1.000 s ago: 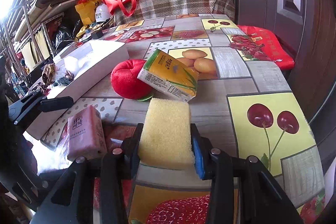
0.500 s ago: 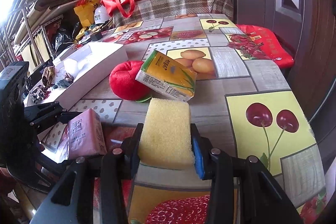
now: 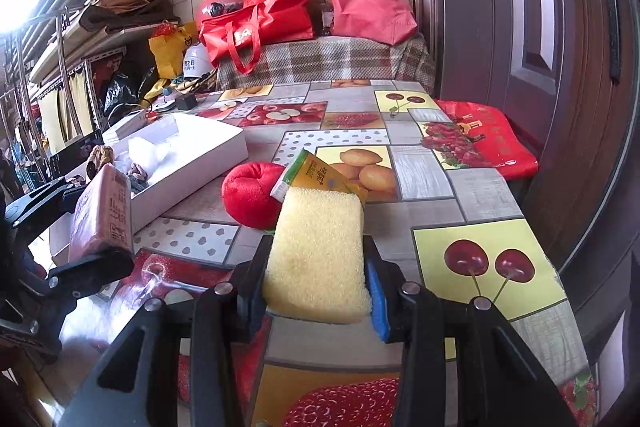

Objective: Organize soft objects
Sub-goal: 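Carry the sponge and the pink paper pack over the white box with both tools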

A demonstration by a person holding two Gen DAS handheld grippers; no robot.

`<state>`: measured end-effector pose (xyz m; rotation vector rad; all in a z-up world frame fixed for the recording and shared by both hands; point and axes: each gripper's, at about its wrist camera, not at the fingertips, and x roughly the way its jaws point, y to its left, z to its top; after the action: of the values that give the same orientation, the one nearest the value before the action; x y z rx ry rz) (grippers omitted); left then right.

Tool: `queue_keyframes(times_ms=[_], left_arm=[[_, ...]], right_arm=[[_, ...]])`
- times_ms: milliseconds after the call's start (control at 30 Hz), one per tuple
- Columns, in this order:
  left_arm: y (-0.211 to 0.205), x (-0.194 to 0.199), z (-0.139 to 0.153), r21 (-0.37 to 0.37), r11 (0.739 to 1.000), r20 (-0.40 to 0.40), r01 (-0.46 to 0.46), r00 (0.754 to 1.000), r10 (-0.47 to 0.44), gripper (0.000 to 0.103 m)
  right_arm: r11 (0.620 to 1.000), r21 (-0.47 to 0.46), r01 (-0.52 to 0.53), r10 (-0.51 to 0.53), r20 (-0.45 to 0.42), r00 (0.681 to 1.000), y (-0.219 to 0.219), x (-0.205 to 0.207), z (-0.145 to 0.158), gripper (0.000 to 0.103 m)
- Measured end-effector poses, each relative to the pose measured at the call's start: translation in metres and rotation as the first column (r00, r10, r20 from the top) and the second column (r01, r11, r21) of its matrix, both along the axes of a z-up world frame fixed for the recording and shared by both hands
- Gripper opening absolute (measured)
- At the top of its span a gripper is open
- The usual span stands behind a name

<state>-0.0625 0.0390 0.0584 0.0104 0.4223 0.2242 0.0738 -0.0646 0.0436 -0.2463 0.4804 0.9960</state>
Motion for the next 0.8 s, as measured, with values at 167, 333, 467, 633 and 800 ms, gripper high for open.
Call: queue_keyframes(times_ms=[167, 333, 467, 633, 800], left_arm=[[0.01, -0.016, 0.003, 0.01, 0.999, 0.035, -0.031, 0.999, 0.031, 0.079], [0.031, -0.03, 0.003, -0.024, 0.997, 0.046, -0.074, 0.996, 0.075, 0.079], [0.042, -0.042, 0.002, -0.022, 0.995, 0.052, -0.102, 0.993, 0.103, 0.079], [0.054, -0.055, 0.001, -0.025, 0.991, 0.054, -0.131, 0.99, 0.133, 0.079], [0.066, -0.066, 0.0, -0.032, 0.987, 0.055, -0.159, 0.986, 0.16, 0.079]], right_arm=[[0.994, 0.104, -0.014, 0.004, 0.098, 0.995, -0.001, -0.027, 0.012, 0.041], [0.985, 0.168, -0.031, 0.003, 0.162, 0.987, 0.008, -0.05, 0.019, 0.041], [0.984, 0.175, -0.041, 0.012, 0.164, 0.986, 0.018, -0.058, 0.019, 0.041], [0.983, 0.173, -0.06, 0.033, 0.156, 0.987, 0.03, -0.065, 0.018, 0.041], [0.983, 0.161, -0.09, 0.064, 0.161, 0.985, 0.04, -0.076, 0.017, 0.041]])
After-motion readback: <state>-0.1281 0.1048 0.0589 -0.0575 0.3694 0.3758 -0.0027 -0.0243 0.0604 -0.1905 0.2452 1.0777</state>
